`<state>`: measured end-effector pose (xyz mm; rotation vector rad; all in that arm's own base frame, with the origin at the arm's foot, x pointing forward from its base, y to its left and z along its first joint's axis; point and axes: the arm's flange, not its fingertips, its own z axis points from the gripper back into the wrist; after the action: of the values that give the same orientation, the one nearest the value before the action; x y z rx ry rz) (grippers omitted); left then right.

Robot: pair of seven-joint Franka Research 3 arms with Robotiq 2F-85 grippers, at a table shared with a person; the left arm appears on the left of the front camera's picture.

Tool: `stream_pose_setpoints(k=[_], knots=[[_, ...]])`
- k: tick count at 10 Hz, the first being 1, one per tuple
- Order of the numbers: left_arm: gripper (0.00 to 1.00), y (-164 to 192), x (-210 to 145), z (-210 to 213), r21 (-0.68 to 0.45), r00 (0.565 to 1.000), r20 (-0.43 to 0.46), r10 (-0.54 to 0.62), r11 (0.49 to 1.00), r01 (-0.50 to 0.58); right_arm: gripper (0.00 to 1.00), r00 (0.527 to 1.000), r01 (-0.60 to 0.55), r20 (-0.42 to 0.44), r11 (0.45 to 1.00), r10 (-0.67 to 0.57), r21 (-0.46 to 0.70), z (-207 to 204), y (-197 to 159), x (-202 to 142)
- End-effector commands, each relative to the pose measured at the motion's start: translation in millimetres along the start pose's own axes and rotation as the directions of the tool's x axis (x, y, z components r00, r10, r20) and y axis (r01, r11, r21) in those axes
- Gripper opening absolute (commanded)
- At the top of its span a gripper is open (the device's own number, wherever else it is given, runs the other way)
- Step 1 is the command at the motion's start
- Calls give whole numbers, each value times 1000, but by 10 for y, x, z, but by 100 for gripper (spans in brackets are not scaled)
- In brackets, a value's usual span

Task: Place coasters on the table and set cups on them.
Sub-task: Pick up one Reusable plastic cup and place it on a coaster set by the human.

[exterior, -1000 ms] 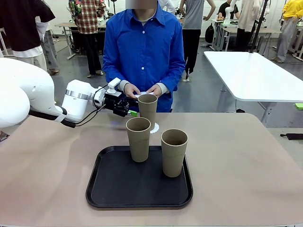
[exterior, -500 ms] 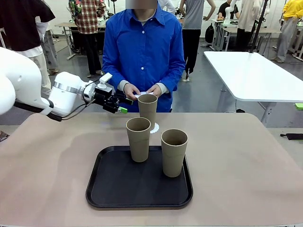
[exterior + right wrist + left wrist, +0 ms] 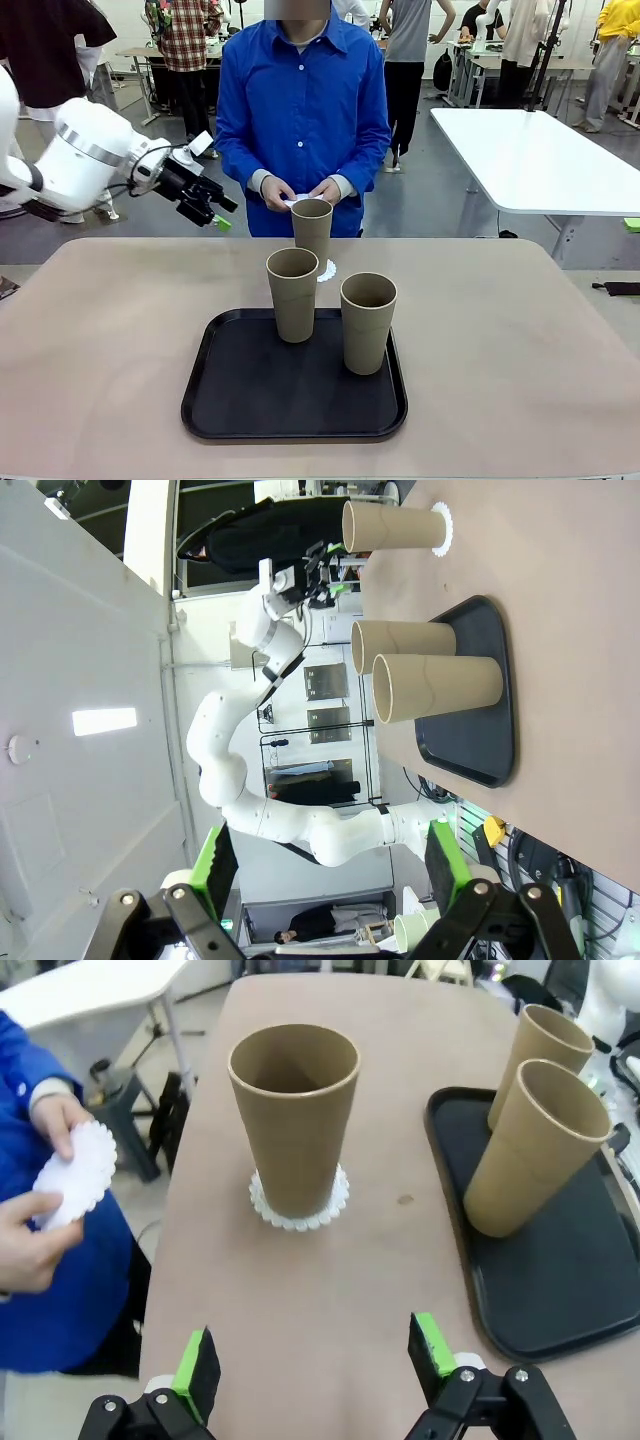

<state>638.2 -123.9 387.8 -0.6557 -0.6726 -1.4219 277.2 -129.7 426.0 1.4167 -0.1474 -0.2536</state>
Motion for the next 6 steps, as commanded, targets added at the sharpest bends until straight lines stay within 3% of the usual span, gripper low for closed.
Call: stream_pose_setpoints(k=[1,3,6], knots=[[100,-437,220,183,41,985,-138,99,995,-95,100,1000,-5,3,1000,5,6,-1,16,0],[100,-797,576,472,107,943,-265,200,978,-178,100,1000,-5,3,1000,5,6,-1,16,0],[100,-1106,958,536,144,911,-330,247,967,-210,100,1000,-5,3,1000,5,6,-1,16,0]])
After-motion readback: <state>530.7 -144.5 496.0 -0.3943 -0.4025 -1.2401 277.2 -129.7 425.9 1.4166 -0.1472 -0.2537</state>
